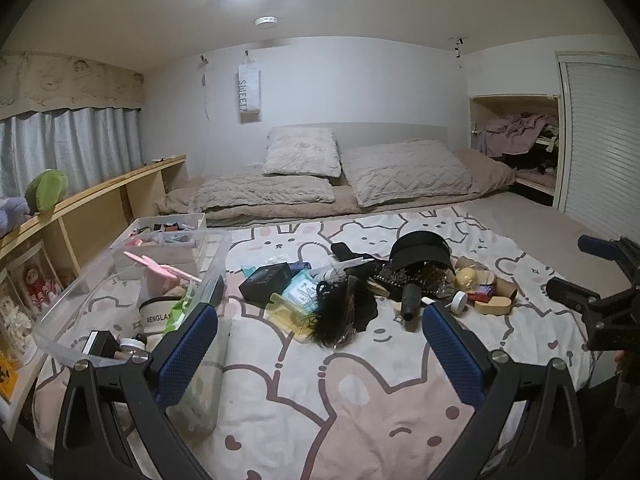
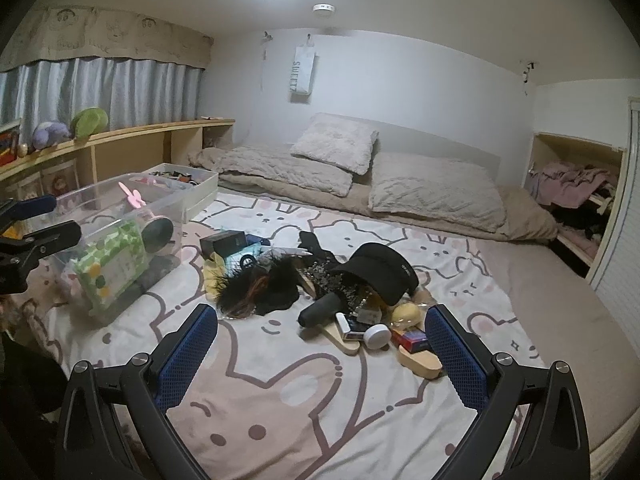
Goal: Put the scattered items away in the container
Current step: 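Move both tools toward the pile of scattered items on the bed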
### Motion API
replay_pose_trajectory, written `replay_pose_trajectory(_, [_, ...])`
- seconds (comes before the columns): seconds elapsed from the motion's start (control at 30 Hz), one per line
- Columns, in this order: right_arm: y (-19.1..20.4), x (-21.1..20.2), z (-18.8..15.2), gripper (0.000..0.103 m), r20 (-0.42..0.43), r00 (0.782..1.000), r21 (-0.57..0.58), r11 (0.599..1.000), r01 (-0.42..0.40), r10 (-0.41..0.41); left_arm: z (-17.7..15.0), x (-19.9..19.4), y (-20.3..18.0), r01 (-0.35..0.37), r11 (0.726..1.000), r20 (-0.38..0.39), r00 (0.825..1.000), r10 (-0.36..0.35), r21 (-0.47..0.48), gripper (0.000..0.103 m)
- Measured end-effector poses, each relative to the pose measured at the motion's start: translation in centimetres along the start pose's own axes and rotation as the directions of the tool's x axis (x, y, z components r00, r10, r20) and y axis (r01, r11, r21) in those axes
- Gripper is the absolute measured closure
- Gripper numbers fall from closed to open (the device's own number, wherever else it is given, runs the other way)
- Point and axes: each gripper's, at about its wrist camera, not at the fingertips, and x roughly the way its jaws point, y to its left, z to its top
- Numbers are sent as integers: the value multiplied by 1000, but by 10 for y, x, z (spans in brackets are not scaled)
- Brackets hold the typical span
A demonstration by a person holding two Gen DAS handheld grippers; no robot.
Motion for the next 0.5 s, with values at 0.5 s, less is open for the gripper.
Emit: replay_pose_trajectory(0.5, [-33, 11, 39, 0, 18, 1000, -2, 1000, 9, -9, 52, 27, -4, 73, 997, 22, 997, -73, 5, 0])
